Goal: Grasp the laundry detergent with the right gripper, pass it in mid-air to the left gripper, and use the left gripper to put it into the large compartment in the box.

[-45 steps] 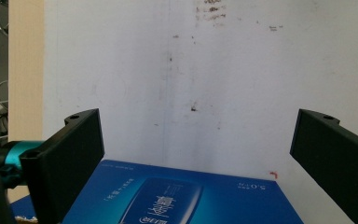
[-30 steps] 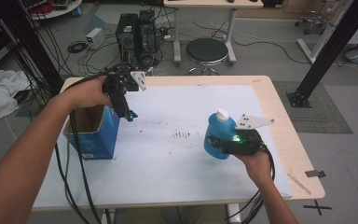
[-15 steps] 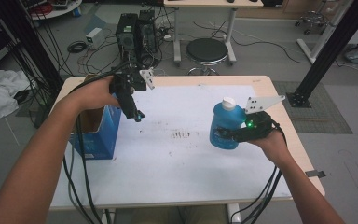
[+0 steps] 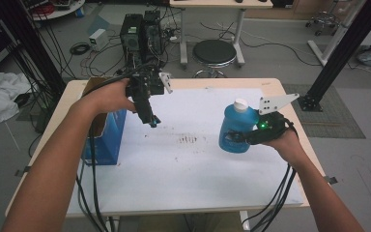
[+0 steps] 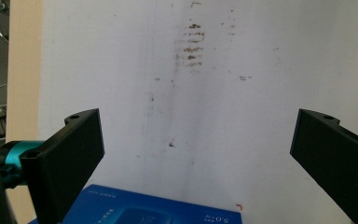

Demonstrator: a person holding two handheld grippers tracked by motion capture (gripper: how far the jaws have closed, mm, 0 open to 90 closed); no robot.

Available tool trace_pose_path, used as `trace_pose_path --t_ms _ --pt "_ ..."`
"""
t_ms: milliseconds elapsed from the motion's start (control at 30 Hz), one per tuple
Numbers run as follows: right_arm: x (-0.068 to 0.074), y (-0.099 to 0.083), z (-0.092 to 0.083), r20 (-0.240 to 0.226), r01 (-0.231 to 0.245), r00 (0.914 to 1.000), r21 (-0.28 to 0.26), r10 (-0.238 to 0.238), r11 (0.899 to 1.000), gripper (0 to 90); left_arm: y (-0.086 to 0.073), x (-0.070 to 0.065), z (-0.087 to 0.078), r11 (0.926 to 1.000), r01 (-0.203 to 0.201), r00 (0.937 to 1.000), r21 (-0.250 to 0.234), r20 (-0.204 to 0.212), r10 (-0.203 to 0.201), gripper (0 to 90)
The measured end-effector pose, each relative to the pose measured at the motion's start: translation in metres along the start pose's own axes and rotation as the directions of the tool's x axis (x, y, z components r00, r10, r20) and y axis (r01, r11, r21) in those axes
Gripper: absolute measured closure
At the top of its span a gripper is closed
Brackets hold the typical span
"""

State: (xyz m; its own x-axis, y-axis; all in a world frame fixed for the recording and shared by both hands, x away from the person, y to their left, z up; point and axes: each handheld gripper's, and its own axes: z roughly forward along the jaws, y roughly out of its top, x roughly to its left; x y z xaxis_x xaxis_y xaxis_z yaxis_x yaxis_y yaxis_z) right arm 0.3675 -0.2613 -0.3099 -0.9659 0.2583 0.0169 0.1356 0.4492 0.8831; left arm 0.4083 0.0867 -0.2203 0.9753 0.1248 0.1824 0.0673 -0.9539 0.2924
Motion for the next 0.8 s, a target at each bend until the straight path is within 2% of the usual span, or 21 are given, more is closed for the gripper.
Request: trace_pose_path --t_ms 133,167,267,400,433,467,633,800 --pt "-0.001 0.005 0.003 -0.035 0.024 0.9991 0.006 -0.023 1.000 44.7 0.010 -0.003 0.002 0.9998 -0.014 0.9995 0.013 0.027 0.014 2.7" --pt "-0.004 0.009 0.007 -0.070 0.044 0.9967 0.008 -0.043 0.999 44.7 0.014 -0.003 0.001 0.9998 -0.018 0.9993 0.011 0.034 0.017 2.7" --pt "-0.008 0.016 0.015 -0.112 0.072 0.9914 0.033 -0.068 0.997 44.7 0.017 -0.003 -0.001 0.9999 -0.008 0.9992 0.009 0.040 0.008 2.7" --pt "-0.014 0.020 0.025 -0.161 0.081 0.9842 0.035 -0.074 0.996 44.7 0.022 -0.005 -0.004 0.9999 -0.005 0.9985 0.013 0.054 0.004 2.7" --pt "-0.014 0.020 0.025 -0.161 0.081 0.9842 0.035 -0.074 0.996 44.7 0.022 -0.005 -0.004 0.9999 -0.005 0.9985 0.013 0.054 0.004 2.7" --pt "-0.017 0.021 0.030 -0.183 0.083 0.9802 0.031 -0.076 0.996 44.7 0.024 -0.008 -0.004 0.9998 0.000 0.9984 0.018 0.056 -0.001 2.7" --pt "-0.020 0.022 0.042 -0.205 0.089 0.9755 0.030 -0.081 0.996 44.7 0.028 -0.014 -0.004 0.9999 0.009 0.9979 0.014 0.063 -0.009 2.7" --pt "-0.015 0.026 0.051 -0.212 0.097 0.9728 0.009 -0.093 0.995 44.7 0.033 -0.020 -0.004 0.9998 0.000 0.9957 0.022 0.092 -0.002 2.7"
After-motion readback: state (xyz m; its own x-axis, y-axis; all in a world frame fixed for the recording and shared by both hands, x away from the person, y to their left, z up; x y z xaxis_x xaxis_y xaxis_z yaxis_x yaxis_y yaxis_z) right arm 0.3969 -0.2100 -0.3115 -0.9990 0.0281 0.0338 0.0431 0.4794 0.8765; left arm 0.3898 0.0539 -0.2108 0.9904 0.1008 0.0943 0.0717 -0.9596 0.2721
